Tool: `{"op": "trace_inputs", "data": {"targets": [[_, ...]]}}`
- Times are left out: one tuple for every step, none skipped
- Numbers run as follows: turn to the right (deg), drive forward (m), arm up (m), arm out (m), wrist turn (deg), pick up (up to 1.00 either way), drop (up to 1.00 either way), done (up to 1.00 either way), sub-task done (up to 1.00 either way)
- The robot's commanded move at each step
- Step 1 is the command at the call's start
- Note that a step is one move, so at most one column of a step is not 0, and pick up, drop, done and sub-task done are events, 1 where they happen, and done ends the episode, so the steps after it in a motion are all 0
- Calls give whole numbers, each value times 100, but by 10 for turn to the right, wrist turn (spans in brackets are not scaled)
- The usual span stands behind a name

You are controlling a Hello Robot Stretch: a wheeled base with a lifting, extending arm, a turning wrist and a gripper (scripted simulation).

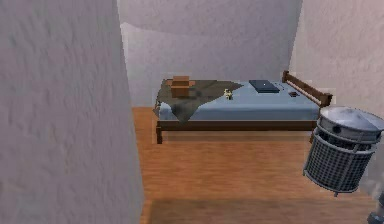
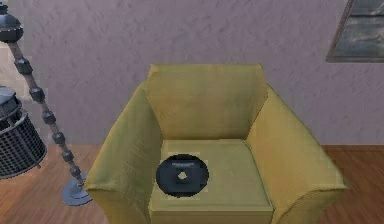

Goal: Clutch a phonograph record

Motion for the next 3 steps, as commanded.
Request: {"op": "trace_inputs", "data": {"targets": [[0, 0, 50, 0, 0, 0, 0, 0, 0], [0, 0, 12, 0, 0, 0, 0, 0, 0], [0, 0, 0, 32, 0, 0, 0, 0, 0]]}}
